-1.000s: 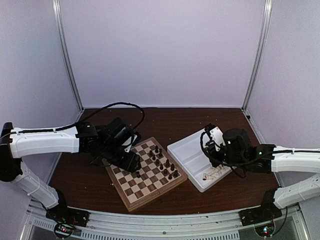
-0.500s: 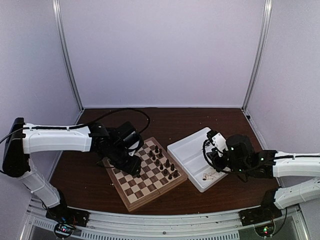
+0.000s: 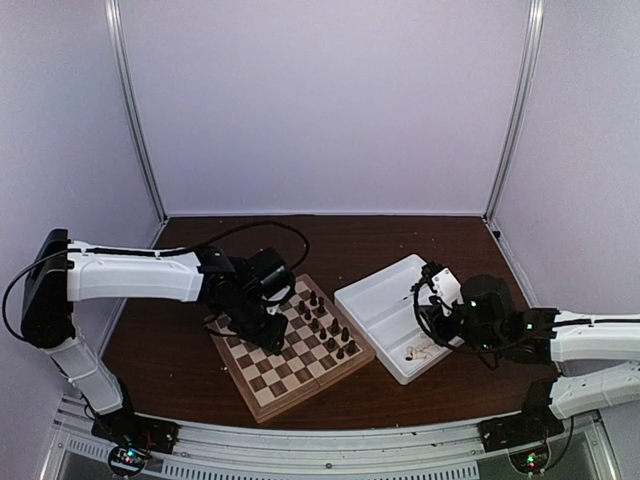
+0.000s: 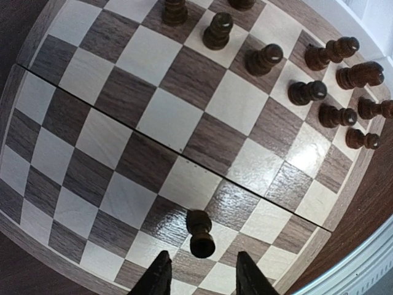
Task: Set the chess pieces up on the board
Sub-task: Pick up the chess piece from the chessboard.
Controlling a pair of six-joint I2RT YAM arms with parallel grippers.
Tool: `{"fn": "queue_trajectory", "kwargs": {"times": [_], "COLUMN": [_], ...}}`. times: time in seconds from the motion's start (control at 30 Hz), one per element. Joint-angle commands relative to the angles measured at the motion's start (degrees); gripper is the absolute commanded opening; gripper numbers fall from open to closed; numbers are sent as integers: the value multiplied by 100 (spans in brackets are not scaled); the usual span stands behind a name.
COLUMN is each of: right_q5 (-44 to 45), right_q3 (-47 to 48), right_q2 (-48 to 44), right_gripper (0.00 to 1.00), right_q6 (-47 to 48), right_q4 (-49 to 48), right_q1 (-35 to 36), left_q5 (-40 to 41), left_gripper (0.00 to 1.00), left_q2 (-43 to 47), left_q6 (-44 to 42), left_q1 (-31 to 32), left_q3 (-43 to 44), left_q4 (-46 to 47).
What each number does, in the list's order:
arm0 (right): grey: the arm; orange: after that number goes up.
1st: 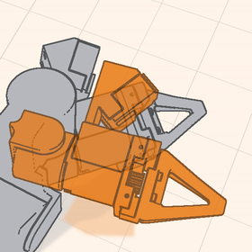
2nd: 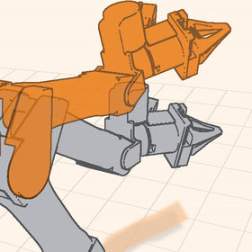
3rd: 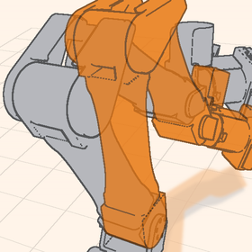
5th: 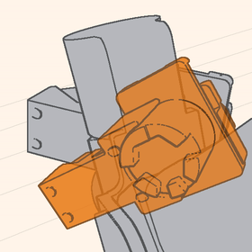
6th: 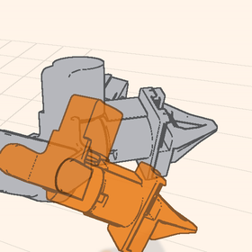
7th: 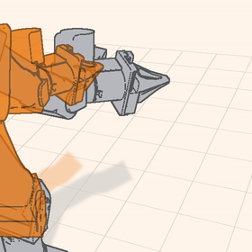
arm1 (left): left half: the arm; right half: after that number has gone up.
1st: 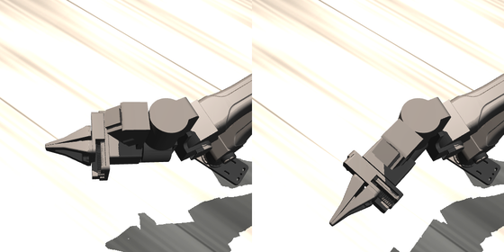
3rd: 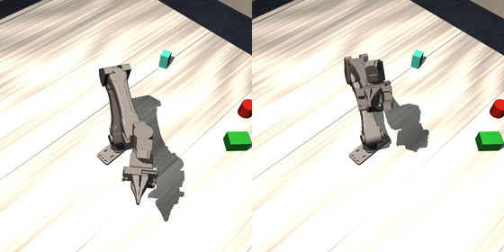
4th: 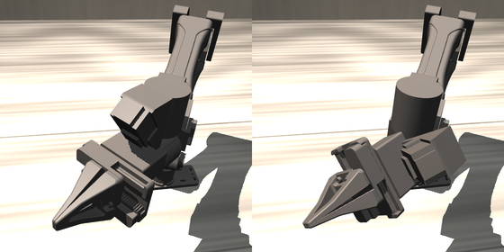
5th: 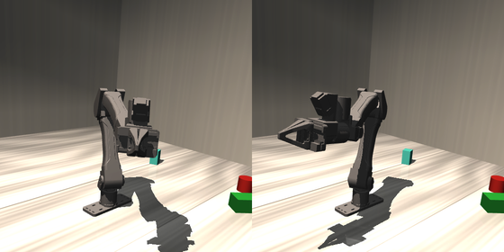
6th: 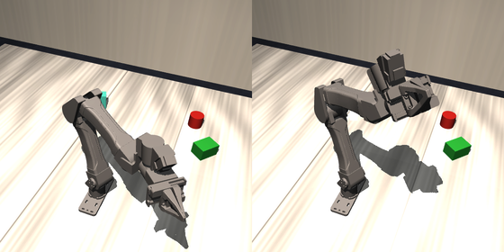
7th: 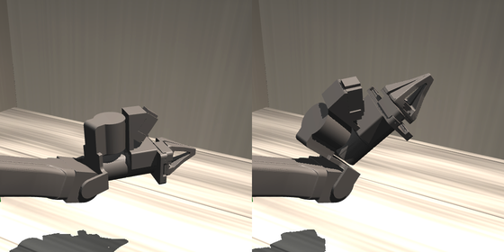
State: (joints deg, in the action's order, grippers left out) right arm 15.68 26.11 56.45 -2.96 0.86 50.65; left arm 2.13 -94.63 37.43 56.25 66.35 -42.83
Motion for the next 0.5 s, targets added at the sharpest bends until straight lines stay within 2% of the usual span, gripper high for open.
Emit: {"fn": "queue_trajectory", "kwargs": {"times": [0.0,0.27,0.47], "right_q5": [151,137,136], "right_q3": [-95,-102,-104], "right_q2": [-164,-123,-99], "right_gripper": [36,38,38], "right_q6": [-2,-11,-20], "right_q4": [-314,-358,-366], "right_q1": [-47,-65,-73], "left_q5": [-8,13,87], "left_gripper": [36,33,24], "left_q2": [-160,-398,-438], "left_q6": [-1,10,1], "left_q1": [9,9,9], "left_q3": [219,290,309], "left_q4": [-126,-140,-147]}}
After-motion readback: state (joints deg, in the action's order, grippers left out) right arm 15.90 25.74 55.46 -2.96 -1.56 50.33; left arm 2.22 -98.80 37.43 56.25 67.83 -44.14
